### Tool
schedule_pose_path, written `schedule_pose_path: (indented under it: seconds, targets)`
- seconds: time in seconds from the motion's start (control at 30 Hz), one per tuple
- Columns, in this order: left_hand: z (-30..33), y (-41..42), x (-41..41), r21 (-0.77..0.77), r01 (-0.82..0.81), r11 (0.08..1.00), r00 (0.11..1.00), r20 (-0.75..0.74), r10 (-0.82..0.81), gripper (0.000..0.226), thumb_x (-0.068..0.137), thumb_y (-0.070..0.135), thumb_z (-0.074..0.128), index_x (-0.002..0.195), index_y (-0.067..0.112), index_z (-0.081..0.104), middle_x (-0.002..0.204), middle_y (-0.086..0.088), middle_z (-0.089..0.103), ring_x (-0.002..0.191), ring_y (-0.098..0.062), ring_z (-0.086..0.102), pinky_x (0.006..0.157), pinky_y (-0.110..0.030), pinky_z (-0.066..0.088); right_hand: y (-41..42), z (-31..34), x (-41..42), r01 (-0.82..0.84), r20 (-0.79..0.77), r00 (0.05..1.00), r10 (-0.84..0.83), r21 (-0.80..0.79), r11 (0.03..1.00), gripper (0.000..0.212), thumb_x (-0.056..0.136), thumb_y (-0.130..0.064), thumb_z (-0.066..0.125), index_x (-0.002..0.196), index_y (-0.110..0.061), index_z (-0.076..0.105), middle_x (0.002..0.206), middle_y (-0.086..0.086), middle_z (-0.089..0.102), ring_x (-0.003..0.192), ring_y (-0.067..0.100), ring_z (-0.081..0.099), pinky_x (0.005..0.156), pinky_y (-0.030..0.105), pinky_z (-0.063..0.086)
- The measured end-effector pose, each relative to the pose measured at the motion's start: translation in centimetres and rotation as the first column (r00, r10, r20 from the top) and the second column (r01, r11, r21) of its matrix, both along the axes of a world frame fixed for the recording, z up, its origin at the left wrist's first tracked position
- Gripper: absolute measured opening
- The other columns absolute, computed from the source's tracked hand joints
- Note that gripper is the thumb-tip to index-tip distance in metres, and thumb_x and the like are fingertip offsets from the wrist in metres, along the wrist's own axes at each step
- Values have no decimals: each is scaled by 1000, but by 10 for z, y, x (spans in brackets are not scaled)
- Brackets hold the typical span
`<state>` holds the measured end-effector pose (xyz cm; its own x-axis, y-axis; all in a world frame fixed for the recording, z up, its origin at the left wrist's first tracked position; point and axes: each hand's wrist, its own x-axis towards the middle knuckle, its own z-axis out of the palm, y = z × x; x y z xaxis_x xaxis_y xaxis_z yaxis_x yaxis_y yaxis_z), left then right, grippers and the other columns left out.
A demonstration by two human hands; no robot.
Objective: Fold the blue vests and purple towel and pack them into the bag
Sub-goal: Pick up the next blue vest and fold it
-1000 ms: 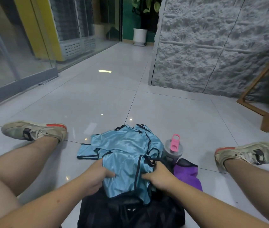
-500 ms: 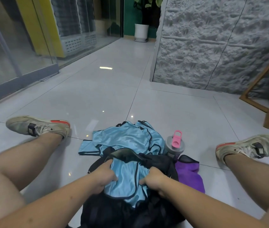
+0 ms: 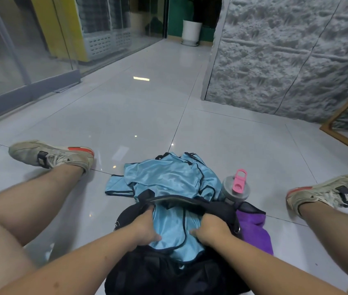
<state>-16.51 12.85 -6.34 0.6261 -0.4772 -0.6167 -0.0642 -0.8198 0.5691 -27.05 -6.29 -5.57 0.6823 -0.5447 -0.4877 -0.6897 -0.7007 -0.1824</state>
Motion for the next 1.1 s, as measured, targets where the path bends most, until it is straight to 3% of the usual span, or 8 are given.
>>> schedule_pose_path:
  seconds: [0.07,0.2,0.43,0.67,0.8,0.97,1.03,1.1]
  targets:
    - [3,4,0,43,63,997,998,-11,-62,120,88,36,80,164,30,-13,170,-7,23,151,-32,33,120,-38,35,-1,0,-4,-5,0,1000,5,-68,998,47,94,-54,66,119,-14,67,123,5,70,117,27,66,91,33,50]
    - [7,3,1,130,187,974,982,-3,-188,114,91,51,72,164,29,-13,160,-9,42,137,-30,53,109,-36,48,3,11,-4,-8,10,1000,10,-113,994,58,93,-71,55,113,-17,66,119,3,71,111,28,67,87,36,52]
    - [3,-5,-4,291,206,934,929,244,-280,107,90,68,58,163,7,8,153,-14,49,136,-32,52,109,-39,46,-1,28,-6,-189,-172,969,176,-62,980,91,79,-89,50,128,-13,66,131,5,67,120,28,64,95,37,51]
    - [19,-15,-23,248,258,934,746,563,-355,81,79,79,60,136,24,40,128,-5,57,115,-29,61,88,-41,52,3,41,-12,-173,161,971,175,-28,985,61,108,-58,28,116,-9,63,122,14,69,115,34,64,95,40,49]
    - [16,-37,-37,254,481,839,663,522,-538,64,84,64,70,133,28,51,121,-6,54,115,-30,58,89,-42,50,2,43,-19,-228,259,948,185,147,963,45,106,-52,46,112,-13,66,97,10,74,93,26,69,87,39,53]
    - [-1,-41,-34,413,494,765,607,465,-644,34,91,19,59,125,19,59,117,-10,65,108,-35,66,82,-41,52,-9,57,-27,-307,210,945,250,310,900,36,105,-44,53,104,-13,71,51,-4,58,48,4,54,63,25,48]
    - [-7,-40,-31,412,494,766,644,418,-640,25,89,18,58,113,17,65,113,-10,68,102,-35,68,76,-39,51,-16,56,-26,-307,125,951,281,316,898,33,105,-41,56,96,-14,72,49,-6,58,47,2,51,59,19,45]
    - [-14,-39,-29,357,530,769,697,333,-635,21,93,25,59,110,17,68,109,-10,69,98,-34,68,78,-39,55,-21,53,-22,-324,52,945,322,271,906,28,97,-39,69,90,-12,73,67,-2,69,63,9,59,71,26,51]
